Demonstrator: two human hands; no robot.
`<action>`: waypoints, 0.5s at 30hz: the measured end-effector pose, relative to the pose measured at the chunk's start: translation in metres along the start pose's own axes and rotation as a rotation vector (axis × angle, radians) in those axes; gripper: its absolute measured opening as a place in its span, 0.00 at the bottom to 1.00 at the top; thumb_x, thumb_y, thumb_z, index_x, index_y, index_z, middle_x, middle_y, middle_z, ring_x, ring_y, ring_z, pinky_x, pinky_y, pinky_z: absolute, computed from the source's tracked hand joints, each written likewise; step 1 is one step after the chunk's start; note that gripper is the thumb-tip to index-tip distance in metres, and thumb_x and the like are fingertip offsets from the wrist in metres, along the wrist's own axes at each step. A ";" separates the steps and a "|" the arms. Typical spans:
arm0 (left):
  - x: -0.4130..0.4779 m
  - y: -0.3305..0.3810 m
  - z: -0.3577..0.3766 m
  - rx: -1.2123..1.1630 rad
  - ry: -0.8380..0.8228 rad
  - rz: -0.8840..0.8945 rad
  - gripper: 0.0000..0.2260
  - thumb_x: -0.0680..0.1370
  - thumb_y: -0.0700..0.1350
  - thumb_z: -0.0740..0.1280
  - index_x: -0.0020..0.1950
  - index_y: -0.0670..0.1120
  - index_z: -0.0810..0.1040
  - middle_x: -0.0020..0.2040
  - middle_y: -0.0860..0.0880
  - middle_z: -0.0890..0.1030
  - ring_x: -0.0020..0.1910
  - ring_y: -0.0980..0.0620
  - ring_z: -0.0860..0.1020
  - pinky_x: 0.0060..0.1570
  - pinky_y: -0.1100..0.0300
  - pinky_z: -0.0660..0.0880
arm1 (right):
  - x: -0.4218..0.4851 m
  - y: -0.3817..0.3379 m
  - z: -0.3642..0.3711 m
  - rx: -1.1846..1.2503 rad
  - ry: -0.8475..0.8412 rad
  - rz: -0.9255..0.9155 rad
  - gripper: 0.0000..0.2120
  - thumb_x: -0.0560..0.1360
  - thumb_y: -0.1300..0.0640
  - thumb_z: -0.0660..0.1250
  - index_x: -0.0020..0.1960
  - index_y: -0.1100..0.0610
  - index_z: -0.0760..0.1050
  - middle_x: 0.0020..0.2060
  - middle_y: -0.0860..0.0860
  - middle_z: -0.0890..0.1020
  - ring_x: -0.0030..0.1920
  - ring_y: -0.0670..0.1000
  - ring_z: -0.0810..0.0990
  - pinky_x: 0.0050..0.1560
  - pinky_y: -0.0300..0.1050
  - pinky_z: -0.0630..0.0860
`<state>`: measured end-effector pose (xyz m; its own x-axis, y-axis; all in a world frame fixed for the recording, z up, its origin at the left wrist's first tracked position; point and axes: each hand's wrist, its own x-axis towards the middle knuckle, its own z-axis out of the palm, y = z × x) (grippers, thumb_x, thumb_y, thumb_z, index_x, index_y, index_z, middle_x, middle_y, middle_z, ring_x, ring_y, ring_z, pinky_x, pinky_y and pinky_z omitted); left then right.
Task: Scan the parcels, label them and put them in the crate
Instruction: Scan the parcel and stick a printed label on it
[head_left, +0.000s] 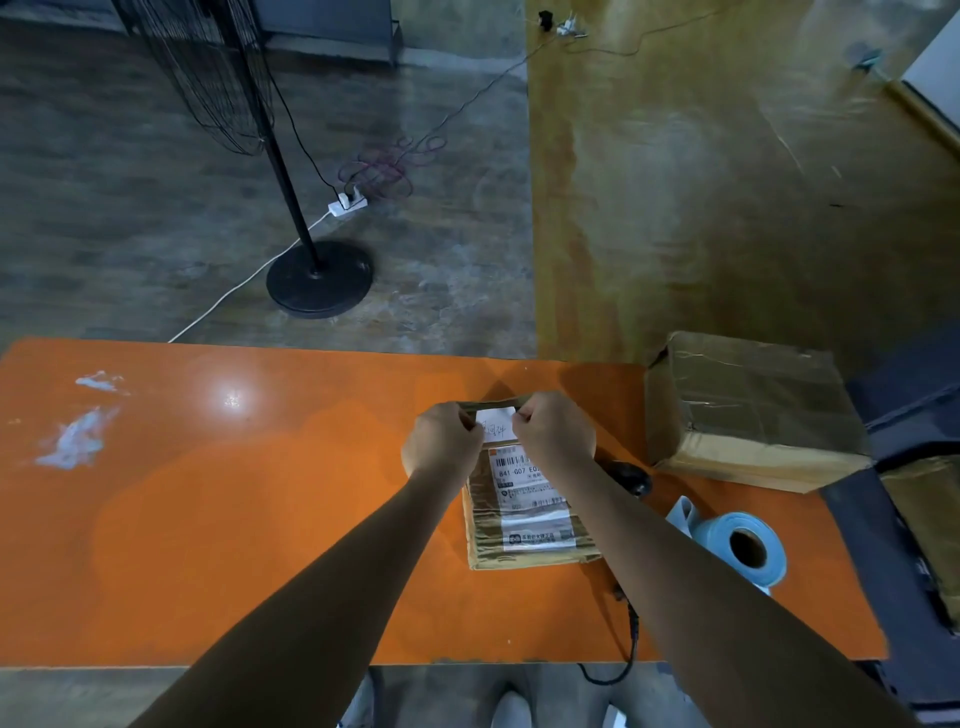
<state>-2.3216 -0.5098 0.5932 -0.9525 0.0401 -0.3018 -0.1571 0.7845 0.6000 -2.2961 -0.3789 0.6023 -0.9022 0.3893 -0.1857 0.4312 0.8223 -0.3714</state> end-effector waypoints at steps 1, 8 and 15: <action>-0.001 -0.001 0.002 -0.002 0.014 0.009 0.04 0.75 0.45 0.64 0.42 0.47 0.77 0.40 0.49 0.80 0.39 0.47 0.78 0.31 0.60 0.68 | 0.002 0.000 0.000 -0.013 -0.001 0.005 0.21 0.80 0.54 0.63 0.29 0.52 0.67 0.23 0.48 0.69 0.24 0.47 0.66 0.25 0.37 0.58; -0.008 -0.007 0.012 -0.154 0.091 0.056 0.08 0.77 0.43 0.66 0.53 0.46 0.68 0.44 0.45 0.79 0.40 0.45 0.78 0.30 0.57 0.67 | 0.005 0.001 0.011 -0.064 0.039 0.037 0.10 0.80 0.52 0.66 0.41 0.54 0.72 0.30 0.47 0.73 0.28 0.47 0.71 0.25 0.38 0.60; -0.005 -0.007 0.010 -0.007 0.099 0.221 0.05 0.80 0.44 0.64 0.54 0.48 0.77 0.52 0.46 0.72 0.41 0.44 0.75 0.33 0.55 0.70 | 0.016 0.007 0.007 0.062 0.058 0.059 0.19 0.76 0.47 0.70 0.60 0.52 0.67 0.34 0.45 0.76 0.33 0.47 0.77 0.30 0.42 0.71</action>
<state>-2.3128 -0.5095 0.5829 -0.9847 0.1498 -0.0888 0.0570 0.7590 0.6486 -2.3077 -0.3697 0.5905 -0.8736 0.4609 -0.1561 0.4812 0.7708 -0.4175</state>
